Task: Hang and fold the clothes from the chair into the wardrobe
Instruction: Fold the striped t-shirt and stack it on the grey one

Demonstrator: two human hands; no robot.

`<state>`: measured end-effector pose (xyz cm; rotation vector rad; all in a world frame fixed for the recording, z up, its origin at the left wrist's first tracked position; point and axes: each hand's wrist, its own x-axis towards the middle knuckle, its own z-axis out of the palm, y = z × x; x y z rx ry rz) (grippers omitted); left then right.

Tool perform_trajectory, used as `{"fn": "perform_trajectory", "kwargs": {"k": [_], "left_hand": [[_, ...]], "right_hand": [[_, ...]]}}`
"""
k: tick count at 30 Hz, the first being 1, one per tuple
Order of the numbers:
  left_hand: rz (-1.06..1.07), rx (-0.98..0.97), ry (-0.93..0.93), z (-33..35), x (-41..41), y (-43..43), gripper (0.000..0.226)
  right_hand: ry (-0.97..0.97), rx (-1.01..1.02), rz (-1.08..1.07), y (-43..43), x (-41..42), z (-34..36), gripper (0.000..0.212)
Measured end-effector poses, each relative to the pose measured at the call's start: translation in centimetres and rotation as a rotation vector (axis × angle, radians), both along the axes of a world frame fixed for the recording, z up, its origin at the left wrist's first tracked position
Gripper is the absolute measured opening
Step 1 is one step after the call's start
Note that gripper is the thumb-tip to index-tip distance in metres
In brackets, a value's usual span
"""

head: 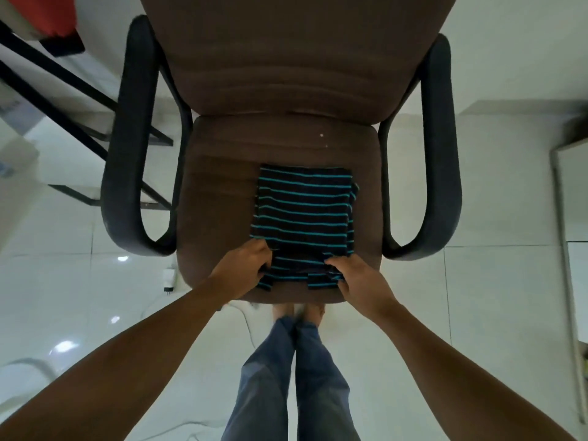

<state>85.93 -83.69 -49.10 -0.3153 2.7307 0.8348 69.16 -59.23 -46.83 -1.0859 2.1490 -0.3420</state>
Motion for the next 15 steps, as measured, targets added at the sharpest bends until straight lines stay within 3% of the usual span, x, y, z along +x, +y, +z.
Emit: {"fn": "perform_trajectory", "kwargs": {"k": [6,9,11,15], "left_hand": [[-0.157,-0.115,-0.214,-2.4,1.3,2.0,0.018],[-0.151,-0.173,-0.269,-2.4,1.5,2.1,0.051],[0.040,-0.096,-0.225,-2.4,1.3,1.9,0.059],[0.599,0.210,-0.117,-3.0,-2.1,0.0,0.033]], "right_hand": [[-0.046,0.041,0.116,1.2,1.5,-3.7,0.042],[-0.040,0.071,0.171,1.2,1.7,-4.0,0.053],[-0.019,-0.001,0.055,0.9,1.6,-4.1,0.053],[-0.080,-0.161,-0.455,-2.5,-0.6,-4.5,0.036]]}}
